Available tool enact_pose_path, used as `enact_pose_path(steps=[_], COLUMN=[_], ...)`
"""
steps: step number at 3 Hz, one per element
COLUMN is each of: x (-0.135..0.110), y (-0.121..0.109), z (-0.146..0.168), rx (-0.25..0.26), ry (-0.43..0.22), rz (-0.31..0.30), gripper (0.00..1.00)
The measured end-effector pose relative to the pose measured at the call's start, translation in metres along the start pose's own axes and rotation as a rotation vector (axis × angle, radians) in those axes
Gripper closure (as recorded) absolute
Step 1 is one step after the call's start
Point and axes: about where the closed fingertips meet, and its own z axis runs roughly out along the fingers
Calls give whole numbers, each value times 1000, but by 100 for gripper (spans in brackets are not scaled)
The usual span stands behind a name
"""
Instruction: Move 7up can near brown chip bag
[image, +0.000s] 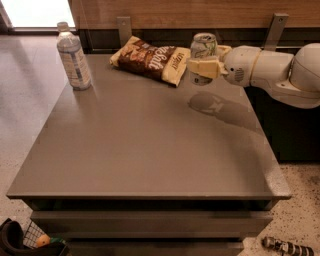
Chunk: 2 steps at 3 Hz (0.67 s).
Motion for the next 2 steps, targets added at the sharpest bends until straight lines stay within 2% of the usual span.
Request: enact_pose_path(steps=[2], x=[1], y=[-7], z=[2], rx=[16], ry=[-1], rz=[5], gripper=[100])
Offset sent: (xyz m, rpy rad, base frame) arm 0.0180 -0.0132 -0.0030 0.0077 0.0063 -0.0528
